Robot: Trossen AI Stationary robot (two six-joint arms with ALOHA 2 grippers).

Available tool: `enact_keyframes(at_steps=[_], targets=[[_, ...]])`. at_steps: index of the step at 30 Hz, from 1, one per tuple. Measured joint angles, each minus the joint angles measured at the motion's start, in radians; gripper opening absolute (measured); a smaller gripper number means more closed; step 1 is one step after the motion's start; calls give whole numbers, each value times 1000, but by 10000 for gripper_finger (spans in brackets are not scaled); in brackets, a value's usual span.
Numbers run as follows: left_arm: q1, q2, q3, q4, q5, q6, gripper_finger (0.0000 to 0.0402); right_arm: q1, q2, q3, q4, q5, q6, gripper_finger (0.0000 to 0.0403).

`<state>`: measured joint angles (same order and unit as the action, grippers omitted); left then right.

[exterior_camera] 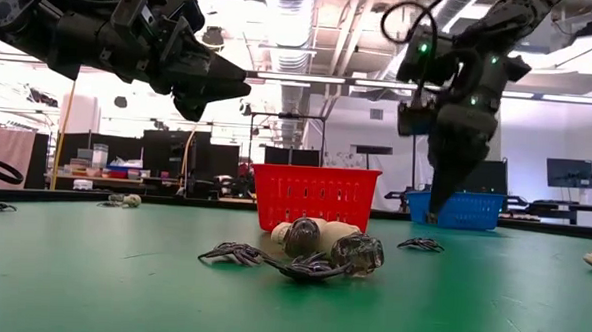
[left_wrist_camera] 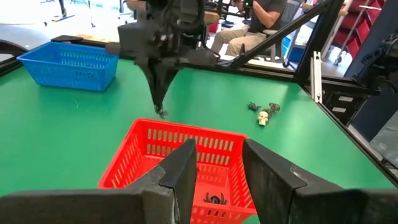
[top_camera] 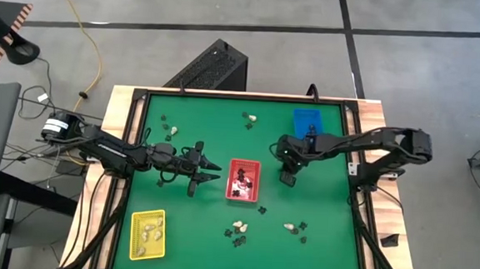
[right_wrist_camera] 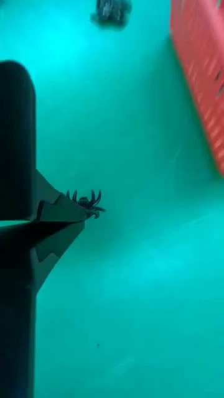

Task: Sort Halloween decoration
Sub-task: Put the black spider toy into the red bin, then put the black skull toy into the blue bin

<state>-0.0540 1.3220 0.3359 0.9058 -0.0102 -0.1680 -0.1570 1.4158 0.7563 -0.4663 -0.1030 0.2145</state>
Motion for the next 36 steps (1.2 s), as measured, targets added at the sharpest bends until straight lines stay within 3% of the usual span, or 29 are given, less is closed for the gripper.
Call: enact_keyframes(at_steps=[7, 12, 17, 27, 32, 36], targets=[[0, 0, 0, -5, -1, 3, 119, 49, -102, 0, 121, 0, 25, 27], [0, 0, 0, -5, -1, 3, 119, 121, -117, 3, 433, 10, 25, 23], [0, 0, 0, -1, -3, 2, 119, 188, -33, 4, 670, 22, 12, 30], [0, 0, 0, 1, -3, -9, 119, 167, 80, 52, 590, 79, -21, 121], [0, 0, 0, -4, 7, -43, 119, 180, 14, 64, 500, 78, -49, 147], [0, -48, 3, -66, 95, -91, 119, 217, -80, 67, 421, 78, -109, 145]])
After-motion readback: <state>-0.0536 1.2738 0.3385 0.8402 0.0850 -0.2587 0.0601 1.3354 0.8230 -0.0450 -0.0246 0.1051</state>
